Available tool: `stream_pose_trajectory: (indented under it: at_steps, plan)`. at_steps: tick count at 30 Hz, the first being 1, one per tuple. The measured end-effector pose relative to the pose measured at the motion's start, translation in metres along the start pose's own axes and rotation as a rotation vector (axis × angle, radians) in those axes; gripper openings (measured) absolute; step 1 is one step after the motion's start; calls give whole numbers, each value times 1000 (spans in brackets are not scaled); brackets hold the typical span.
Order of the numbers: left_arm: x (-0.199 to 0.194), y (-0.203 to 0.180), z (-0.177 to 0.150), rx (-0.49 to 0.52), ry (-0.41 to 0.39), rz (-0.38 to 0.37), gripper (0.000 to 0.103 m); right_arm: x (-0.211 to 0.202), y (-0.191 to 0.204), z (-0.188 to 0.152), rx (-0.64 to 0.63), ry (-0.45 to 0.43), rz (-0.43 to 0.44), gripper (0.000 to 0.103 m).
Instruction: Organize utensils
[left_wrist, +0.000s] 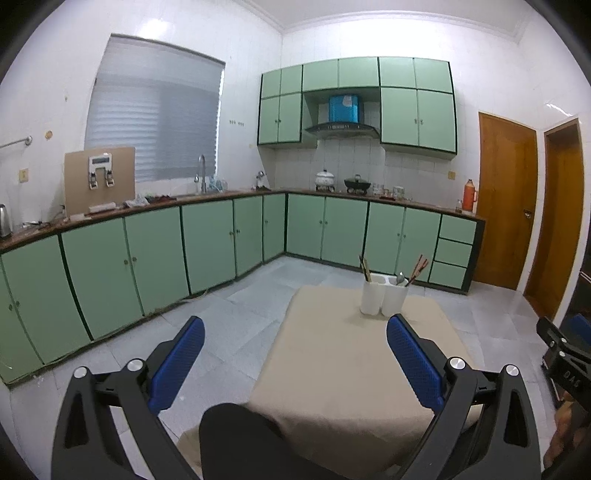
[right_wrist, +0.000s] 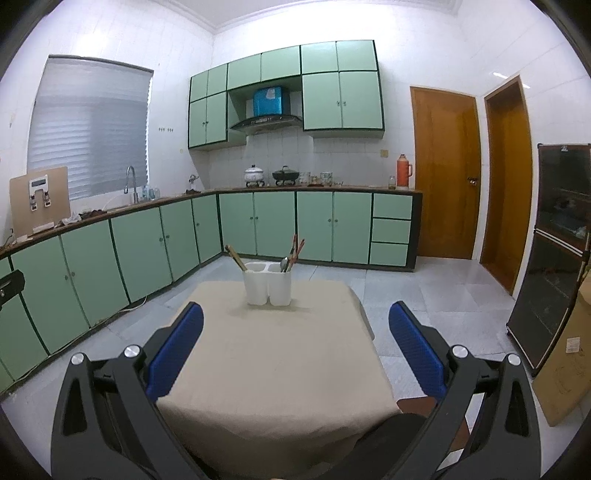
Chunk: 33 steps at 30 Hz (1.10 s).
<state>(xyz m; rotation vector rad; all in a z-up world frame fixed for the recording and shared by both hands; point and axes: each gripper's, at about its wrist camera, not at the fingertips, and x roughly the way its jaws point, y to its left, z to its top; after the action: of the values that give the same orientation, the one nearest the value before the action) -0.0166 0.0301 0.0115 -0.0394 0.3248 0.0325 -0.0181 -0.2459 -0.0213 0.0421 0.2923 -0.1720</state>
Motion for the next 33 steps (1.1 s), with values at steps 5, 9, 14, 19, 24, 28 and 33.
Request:
stream_pose_trajectory:
  at_steps: [5,9,14,19,24,28,33]
  plan:
    - [-3,2,1,-10,-6,1,97,-3,-1,0,5,-9,-3,97]
    - [-2,1,0,-11,0,-3,97,-3,-2,-1,3,-12,0,97]
    - [-1,4,1,-16,2,-6,97,-4,-1,0,-3,-14,-5,97]
    - [0,5,0,-19,4,-6,97,-4,-1,-1,-2,-14,-7,97]
    - [0,5,-1,-20,6,-6,97,-6,-1,-1,1,-15,-8,97]
    - [0,4,-1,-20,6,-9,97,-6,-1,-1,1,-15,-8,97]
    - [0,4,-1,-20,6,-7,97,-5,-2,-1,0,-17,-8,97]
